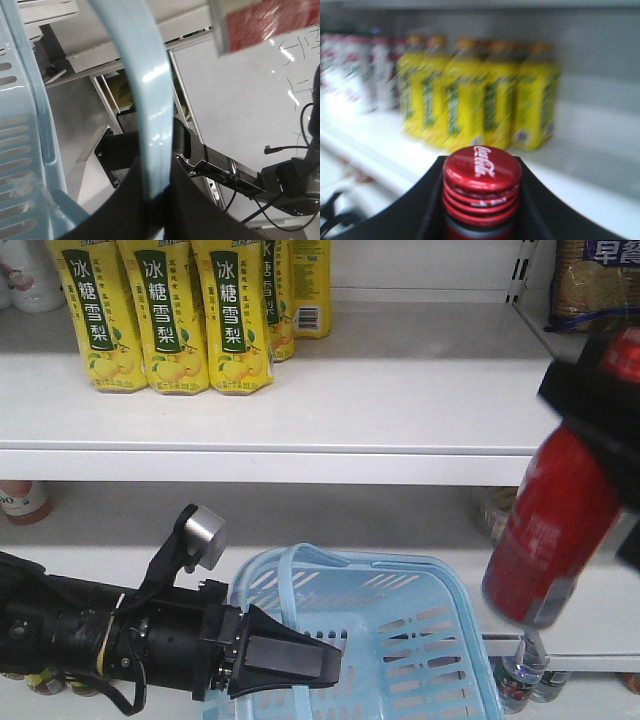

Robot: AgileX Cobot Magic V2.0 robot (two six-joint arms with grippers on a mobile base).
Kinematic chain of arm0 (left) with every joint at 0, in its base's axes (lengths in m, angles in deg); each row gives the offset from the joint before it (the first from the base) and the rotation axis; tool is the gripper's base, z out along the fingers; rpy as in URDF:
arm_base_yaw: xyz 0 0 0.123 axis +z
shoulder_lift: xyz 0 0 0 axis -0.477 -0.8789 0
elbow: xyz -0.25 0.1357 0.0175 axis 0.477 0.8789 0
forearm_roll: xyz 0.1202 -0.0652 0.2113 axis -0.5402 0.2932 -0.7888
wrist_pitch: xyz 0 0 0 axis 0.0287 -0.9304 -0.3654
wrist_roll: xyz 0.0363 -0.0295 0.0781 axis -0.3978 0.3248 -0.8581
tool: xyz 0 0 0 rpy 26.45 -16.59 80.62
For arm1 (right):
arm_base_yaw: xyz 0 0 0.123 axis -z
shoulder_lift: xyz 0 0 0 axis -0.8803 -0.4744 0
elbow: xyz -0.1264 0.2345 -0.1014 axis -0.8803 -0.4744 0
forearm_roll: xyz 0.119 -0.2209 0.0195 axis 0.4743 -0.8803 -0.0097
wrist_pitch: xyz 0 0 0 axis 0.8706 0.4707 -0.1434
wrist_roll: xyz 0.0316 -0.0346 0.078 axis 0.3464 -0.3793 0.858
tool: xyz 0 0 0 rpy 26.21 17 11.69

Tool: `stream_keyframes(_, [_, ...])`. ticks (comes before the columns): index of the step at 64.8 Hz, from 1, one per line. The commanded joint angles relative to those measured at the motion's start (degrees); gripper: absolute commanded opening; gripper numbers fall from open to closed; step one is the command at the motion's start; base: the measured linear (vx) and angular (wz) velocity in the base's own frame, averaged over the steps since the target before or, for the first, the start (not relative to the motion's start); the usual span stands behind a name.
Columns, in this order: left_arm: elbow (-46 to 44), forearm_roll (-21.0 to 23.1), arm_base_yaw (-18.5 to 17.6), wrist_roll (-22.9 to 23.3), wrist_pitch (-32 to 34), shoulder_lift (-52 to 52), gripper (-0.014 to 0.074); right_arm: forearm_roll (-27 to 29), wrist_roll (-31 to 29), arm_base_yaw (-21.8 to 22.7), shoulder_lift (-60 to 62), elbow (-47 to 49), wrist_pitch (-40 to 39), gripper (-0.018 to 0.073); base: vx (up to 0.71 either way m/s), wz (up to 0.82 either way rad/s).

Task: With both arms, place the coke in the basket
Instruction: 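Grasp the red Coca-Cola bottle with the right gripper and lift it, then lower the bottle into the basket and open the right gripper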

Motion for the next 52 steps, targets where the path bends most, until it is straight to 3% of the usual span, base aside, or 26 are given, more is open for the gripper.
stream_keyframes(1, [-1.3, 4.3, -0.2, 0.0, 12.4, 1.7, -0.0005, -0.4, 0.8, 0.1, 0.7, -4.3, -0.8, -0.0005, 0.0, 0.0])
stream_keyframes(12, [-1.3, 4.3, -0.2, 0.0, 12.4, 1.7, -0.0005, -0.4, -2.2, 0.1, -3.0, -11.5, -1.7, -0.0005, 0.0, 0.0])
stream_keyframes(27, [-1.3, 4.3, -0.2, 0.0, 12.4, 1.7, -0.0005, -0.1, -5.8, -0.6, -12.7, -12.6, -3.1, -0.0005, 0.0, 0.0])
stream_keyframes(40, [-1.3, 4.3, -0.2, 0.0, 12.4, 1.7, -0.0005, -0.1, -10.3, -5.6, -20.7, -12.6, -0.4, -0.0005, 0.0, 0.0])
stream_keyframes(52, [-1.3, 4.3, -0.2, 0.0, 12.4, 1.7, -0.0005, 0.0, -10.3, -11.4, -26.0, -12.6, 6.6, 0.0001, 0.0, 0.0])
